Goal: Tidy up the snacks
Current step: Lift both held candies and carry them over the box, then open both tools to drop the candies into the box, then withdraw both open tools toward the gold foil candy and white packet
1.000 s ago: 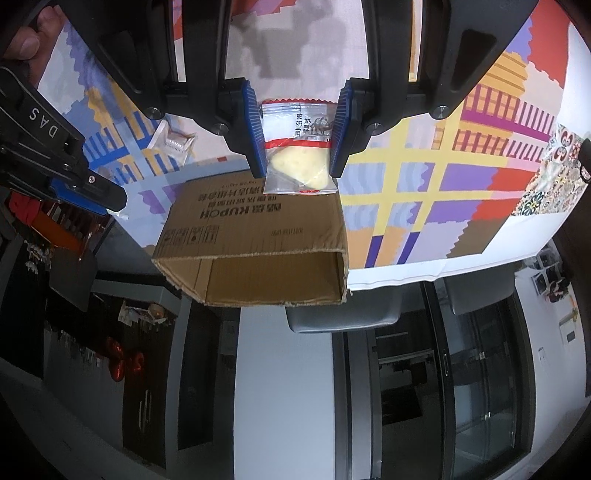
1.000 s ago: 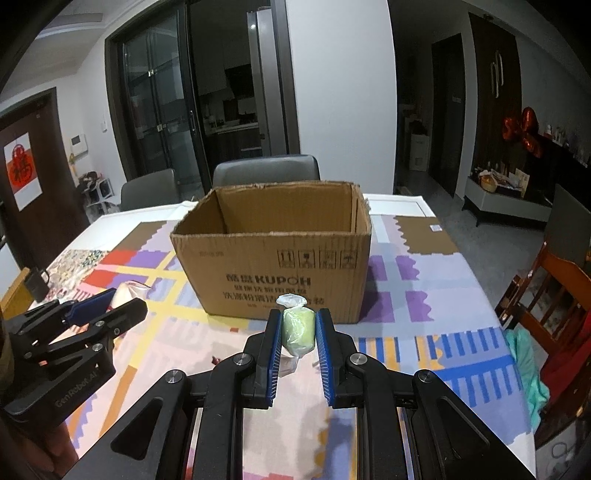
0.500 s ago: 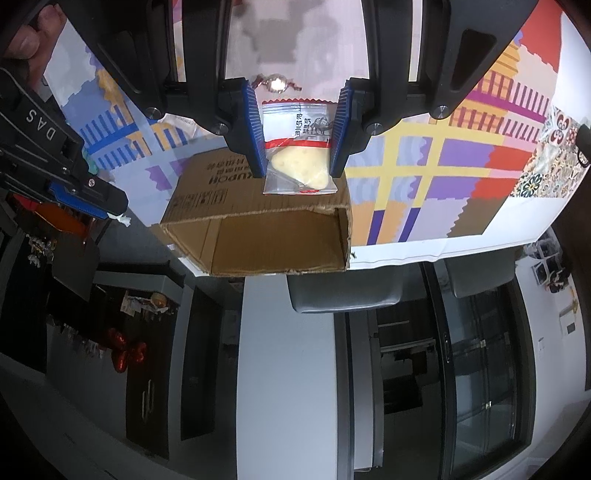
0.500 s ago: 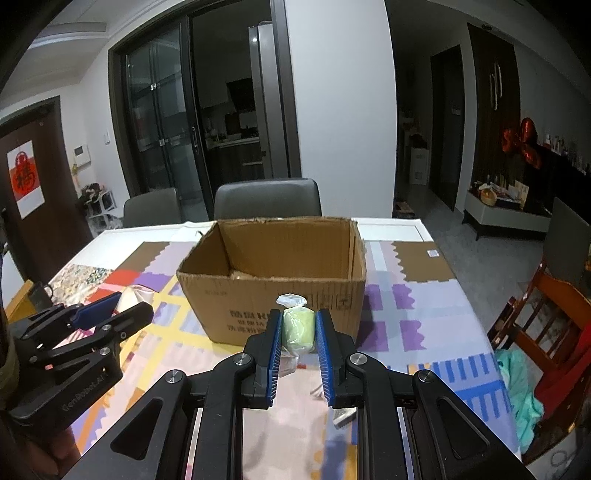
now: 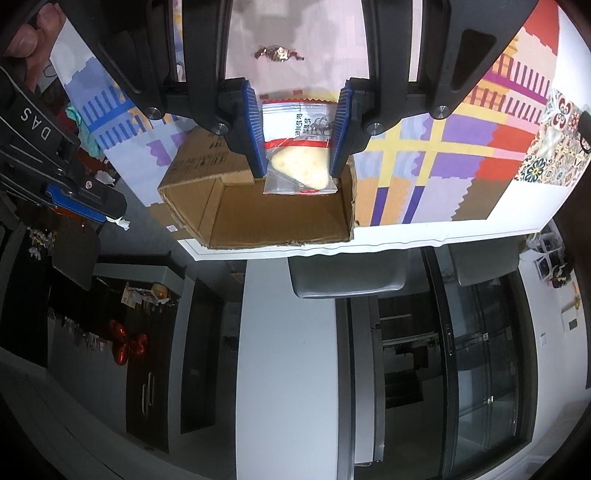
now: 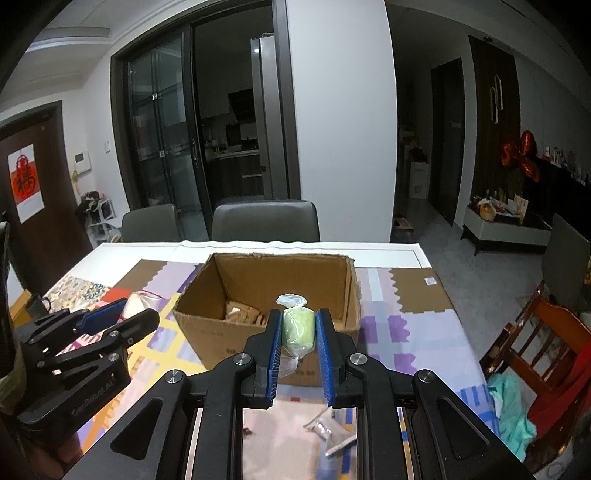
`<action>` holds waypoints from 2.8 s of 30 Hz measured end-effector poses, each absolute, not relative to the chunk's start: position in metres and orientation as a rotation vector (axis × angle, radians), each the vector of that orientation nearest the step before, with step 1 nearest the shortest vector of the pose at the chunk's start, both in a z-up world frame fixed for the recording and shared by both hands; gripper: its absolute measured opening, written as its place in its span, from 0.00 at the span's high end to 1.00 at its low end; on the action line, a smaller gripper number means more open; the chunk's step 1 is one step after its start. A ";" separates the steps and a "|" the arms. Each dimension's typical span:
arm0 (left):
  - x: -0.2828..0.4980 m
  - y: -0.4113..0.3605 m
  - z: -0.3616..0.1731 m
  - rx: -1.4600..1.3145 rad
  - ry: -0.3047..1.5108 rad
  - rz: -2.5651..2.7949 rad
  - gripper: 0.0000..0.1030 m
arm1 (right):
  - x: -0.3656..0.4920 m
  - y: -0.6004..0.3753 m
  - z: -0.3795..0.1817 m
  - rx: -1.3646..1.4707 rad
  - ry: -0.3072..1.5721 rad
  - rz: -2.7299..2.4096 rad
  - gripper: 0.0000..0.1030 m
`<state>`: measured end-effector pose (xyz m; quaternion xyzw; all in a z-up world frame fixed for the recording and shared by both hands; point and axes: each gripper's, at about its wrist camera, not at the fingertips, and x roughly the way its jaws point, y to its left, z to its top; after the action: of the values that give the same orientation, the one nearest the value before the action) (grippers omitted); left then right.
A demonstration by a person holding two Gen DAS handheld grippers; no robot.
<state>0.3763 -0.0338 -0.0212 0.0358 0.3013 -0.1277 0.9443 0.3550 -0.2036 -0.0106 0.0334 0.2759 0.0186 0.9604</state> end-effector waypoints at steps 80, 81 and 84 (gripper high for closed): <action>0.449 -0.051 -0.026 0.054 0.639 -0.231 0.32 | 0.451 -0.221 -0.017 0.047 0.577 -0.007 0.29; 0.447 -0.051 -0.025 0.054 0.638 -0.231 0.32 | 0.448 -0.222 -0.015 0.046 0.572 -0.007 0.29; 0.439 -0.052 -0.020 0.054 0.631 -0.228 0.32 | 0.441 -0.224 -0.010 0.048 0.562 -0.008 0.29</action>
<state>0.4391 -0.0522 -0.0200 0.0265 0.3096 -0.1118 0.9439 0.4405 -0.2240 -0.0097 0.0235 0.2773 -0.0039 0.9605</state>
